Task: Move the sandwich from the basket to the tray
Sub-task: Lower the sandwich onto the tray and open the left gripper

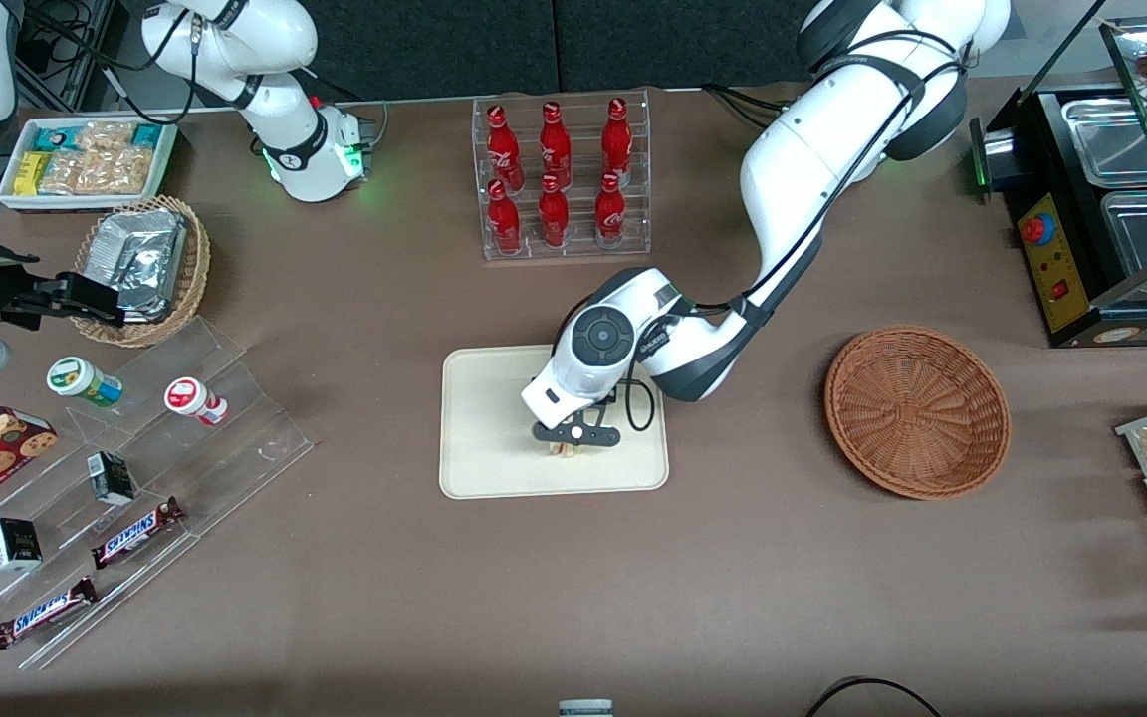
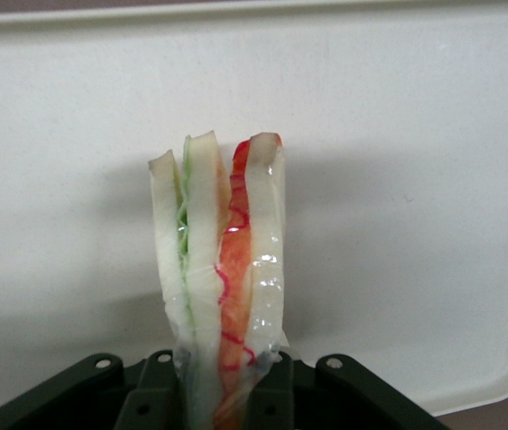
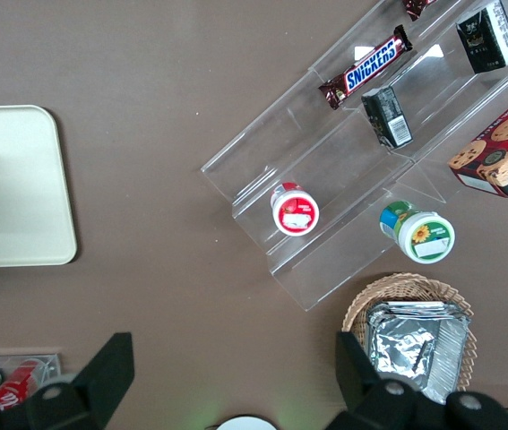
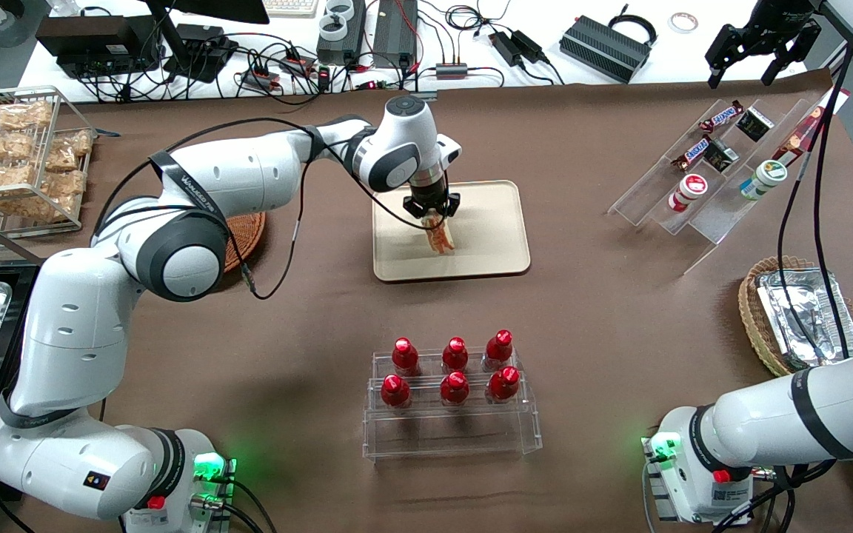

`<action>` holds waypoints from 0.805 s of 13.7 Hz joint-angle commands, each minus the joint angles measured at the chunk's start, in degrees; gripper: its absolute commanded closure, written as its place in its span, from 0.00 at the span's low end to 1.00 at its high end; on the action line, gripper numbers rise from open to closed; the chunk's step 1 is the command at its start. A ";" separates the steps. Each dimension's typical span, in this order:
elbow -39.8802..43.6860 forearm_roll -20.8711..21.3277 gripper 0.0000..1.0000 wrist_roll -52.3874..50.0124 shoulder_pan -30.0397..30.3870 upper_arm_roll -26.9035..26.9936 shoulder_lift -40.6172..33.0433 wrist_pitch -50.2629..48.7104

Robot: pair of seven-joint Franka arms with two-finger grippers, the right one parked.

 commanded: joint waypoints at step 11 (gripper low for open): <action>1.39 0.16 0.00 -8.02 0.97 3.52 -9.16 -9.35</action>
